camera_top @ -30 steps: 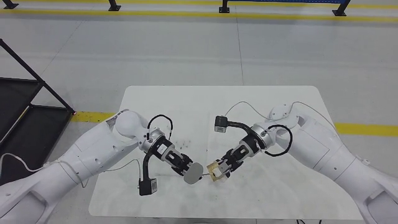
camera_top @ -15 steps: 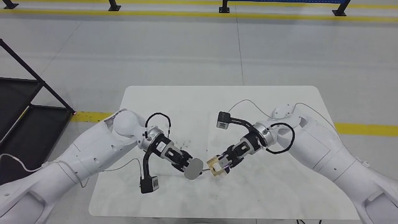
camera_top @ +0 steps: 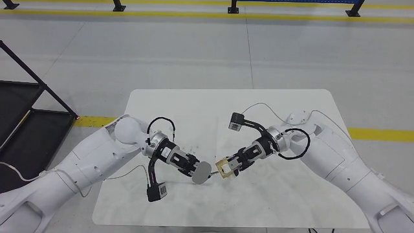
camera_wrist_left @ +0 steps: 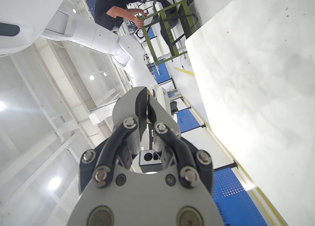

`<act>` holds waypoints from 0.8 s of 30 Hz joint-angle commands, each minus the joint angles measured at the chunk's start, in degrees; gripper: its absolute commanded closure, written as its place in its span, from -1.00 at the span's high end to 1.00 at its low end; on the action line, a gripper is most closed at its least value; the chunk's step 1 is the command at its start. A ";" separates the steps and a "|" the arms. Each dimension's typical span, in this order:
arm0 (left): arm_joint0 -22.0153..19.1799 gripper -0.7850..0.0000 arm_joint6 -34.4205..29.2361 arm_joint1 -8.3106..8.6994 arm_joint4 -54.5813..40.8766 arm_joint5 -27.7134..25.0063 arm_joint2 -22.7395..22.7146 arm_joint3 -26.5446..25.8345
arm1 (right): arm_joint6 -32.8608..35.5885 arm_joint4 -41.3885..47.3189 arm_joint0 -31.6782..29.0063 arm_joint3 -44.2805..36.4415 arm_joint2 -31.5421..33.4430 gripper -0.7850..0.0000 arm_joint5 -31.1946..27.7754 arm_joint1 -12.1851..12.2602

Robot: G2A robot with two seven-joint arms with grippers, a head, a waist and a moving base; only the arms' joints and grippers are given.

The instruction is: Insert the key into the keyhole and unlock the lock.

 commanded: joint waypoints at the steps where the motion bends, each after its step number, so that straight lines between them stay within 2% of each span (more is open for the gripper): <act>1: -0.02 -1.00 -0.23 0.16 0.00 0.24 0.01 -0.01 | 0.01 -0.31 -0.29 0.12 0.55 -1.00 0.00 -0.08; 24: -0.47 -1.00 -1.61 0.71 -0.69 1.61 1.05 0.95 | -1.41 -4.94 -3.37 -0.17 5.37 -1.00 -1.41 -0.82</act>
